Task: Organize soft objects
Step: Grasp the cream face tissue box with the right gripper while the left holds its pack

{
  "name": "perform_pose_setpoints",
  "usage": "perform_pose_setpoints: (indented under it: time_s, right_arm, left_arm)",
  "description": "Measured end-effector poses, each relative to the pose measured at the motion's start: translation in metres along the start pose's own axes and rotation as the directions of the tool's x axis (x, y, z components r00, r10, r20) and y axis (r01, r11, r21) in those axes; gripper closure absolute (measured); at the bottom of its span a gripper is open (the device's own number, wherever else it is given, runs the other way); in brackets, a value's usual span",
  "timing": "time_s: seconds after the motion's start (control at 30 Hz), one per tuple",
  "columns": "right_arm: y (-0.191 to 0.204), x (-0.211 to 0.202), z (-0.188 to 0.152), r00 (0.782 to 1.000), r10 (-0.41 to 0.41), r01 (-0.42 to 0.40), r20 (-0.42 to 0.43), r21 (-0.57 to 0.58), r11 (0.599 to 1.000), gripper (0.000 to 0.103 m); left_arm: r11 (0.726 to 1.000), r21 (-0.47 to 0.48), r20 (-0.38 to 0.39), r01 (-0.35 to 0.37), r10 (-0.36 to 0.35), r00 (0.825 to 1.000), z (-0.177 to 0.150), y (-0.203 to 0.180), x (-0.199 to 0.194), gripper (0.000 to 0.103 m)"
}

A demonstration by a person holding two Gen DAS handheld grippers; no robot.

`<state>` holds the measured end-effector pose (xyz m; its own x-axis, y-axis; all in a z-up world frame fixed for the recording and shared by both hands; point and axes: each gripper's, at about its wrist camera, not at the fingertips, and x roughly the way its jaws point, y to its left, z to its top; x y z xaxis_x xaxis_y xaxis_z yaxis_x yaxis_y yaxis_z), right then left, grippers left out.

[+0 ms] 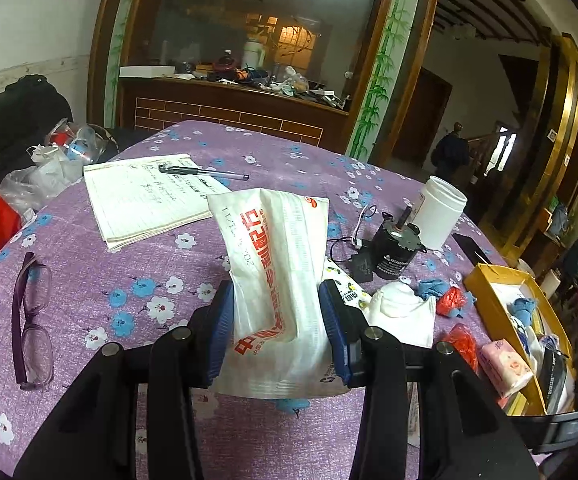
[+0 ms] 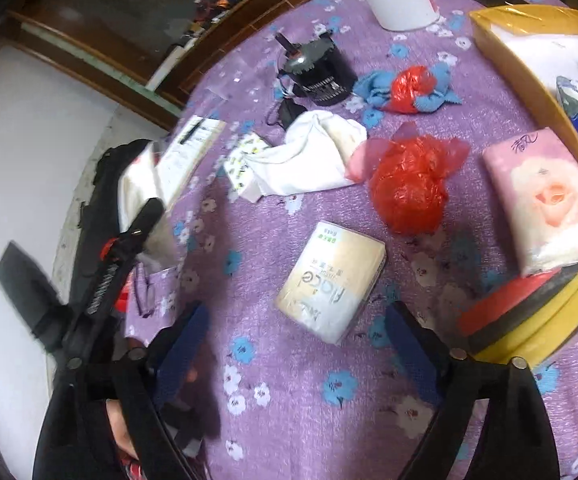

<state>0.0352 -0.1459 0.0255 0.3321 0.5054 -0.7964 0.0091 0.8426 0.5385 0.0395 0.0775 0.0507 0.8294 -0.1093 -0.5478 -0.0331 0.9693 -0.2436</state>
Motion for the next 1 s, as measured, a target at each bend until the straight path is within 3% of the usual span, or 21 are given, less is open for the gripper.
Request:
perform_pose_setpoints:
  time_s: [0.2, 0.27, 0.3, 0.4, 0.47, 0.67, 1.0]
  right_arm:
    - [0.011, 0.025, 0.007, 0.995, -0.103, 0.103, -0.006, -0.025, 0.994, 0.030]
    - [0.018, 0.027, 0.006, 0.988, -0.153, 0.155, 0.027, -0.083, 0.984, 0.045]
    - [0.021, 0.029, 0.006, 0.987, -0.160, 0.162, 0.022, -0.111, 0.981, 0.058]
    - [0.023, 0.030, 0.002, 0.982, -0.182, 0.187, 0.043, -0.179, 0.966, 0.068]
    - [0.021, 0.025, 0.001, 0.990, -0.137, 0.143, 0.045, -0.203, 0.969, 0.079]
    - [0.009, -0.008, 0.006, 0.990, -0.045, 0.076, 0.135, -0.234, 0.969, 0.079]
    - [-0.001, -0.055, 0.021, 0.955, 0.003, 0.081, 0.296, -0.272, 0.959, 0.079]
  left_arm:
    - [1.000, 0.011, -0.010, 0.003, -0.003, 1.000, -0.001, -0.002, 0.002, 0.062]
    - [1.000, 0.013, -0.024, 0.012, -0.012, 1.000, -0.003, -0.003, 0.004, 0.062]
    - [1.000, 0.014, -0.031, 0.019, -0.019, 0.999, -0.003, -0.004, 0.005, 0.062]
    - [0.998, 0.019, -0.051, 0.061, -0.060, 0.997, -0.005, -0.008, 0.007, 0.062]
    - [0.996, 0.033, -0.047, 0.078, -0.076, 0.996, -0.005, -0.012, 0.006, 0.062]
    - [0.989, 0.066, -0.043, 0.134, -0.131, 0.990, -0.007, -0.022, 0.002, 0.062]
    - [0.976, 0.142, -0.037, 0.162, -0.158, 0.987, -0.011, -0.039, -0.002, 0.062]
